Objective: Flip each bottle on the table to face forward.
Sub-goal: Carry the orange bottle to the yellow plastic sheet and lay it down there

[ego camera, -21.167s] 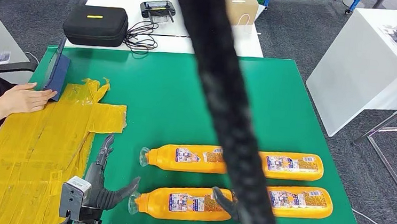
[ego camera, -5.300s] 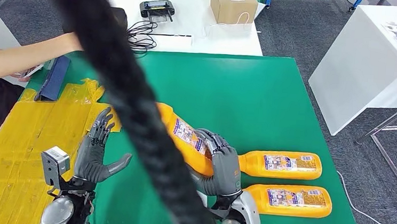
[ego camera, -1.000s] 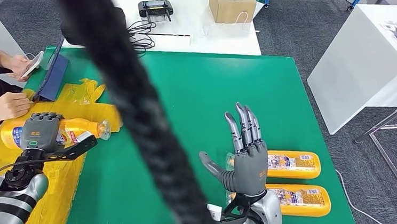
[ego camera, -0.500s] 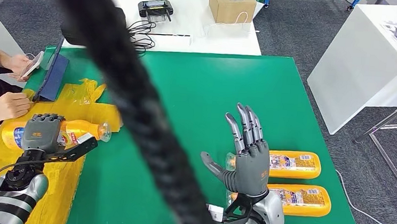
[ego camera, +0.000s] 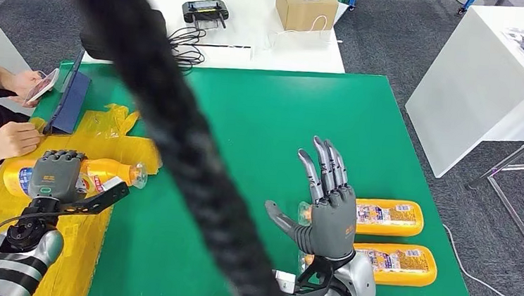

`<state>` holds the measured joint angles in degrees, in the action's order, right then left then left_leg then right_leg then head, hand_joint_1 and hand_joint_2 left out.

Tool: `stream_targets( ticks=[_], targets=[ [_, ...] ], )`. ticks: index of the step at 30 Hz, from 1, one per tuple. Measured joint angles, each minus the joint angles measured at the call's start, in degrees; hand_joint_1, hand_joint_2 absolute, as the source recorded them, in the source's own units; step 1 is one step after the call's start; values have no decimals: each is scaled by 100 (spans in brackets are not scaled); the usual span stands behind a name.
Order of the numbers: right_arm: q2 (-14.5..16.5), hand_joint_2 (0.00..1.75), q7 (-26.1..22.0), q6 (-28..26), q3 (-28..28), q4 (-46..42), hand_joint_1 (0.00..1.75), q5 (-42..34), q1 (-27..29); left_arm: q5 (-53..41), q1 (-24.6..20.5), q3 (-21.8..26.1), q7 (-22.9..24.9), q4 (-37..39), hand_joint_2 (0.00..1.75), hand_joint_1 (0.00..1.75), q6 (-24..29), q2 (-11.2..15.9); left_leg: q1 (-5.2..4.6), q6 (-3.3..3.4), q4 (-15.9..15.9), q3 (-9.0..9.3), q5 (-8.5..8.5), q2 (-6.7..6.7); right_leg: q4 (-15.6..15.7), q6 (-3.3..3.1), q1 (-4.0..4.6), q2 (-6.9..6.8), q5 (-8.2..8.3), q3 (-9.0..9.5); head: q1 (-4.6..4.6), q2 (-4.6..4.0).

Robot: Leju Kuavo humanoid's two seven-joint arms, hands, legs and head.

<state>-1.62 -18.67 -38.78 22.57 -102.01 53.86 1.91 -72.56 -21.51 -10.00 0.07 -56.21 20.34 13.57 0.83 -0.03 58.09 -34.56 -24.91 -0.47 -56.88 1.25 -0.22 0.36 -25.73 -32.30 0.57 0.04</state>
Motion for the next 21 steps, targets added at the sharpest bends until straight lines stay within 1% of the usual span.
stream_targets(
  ticks=[2,4,6,12,21],
  targets=[
    [-7,175,-17,-26,-14,0,0,-197,4,510,9,39,-257,44,175,0,-364,-22,-1,0,0,1,0,0,0,0,0,0,0,0,1,0],
    [-25,175,-94,-56,-70,0,0,-521,17,1240,34,140,-657,213,175,0,-701,-101,-2,0,0,1,0,-1,0,0,-1,-1,0,0,1,0],
    [-48,175,-193,-71,-153,0,0,-728,28,1604,31,215,-902,453,175,0,-710,-188,-3,0,0,2,0,-4,0,0,-1,-2,0,3,2,0],
    [-62,175,-264,-75,-249,0,0,-777,43,1701,-128,294,-994,866,175,0,-666,-287,-4,0,0,20,-1,-3,0,0,-1,-1,0,17,2,0],
    [-63,175,-264,-70,-289,0,0,-767,43,1711,-228,310,-963,1022,175,0,-777,-325,-2,0,-2,41,-1,-3,0,0,0,-1,0,39,2,0]
  ],
)
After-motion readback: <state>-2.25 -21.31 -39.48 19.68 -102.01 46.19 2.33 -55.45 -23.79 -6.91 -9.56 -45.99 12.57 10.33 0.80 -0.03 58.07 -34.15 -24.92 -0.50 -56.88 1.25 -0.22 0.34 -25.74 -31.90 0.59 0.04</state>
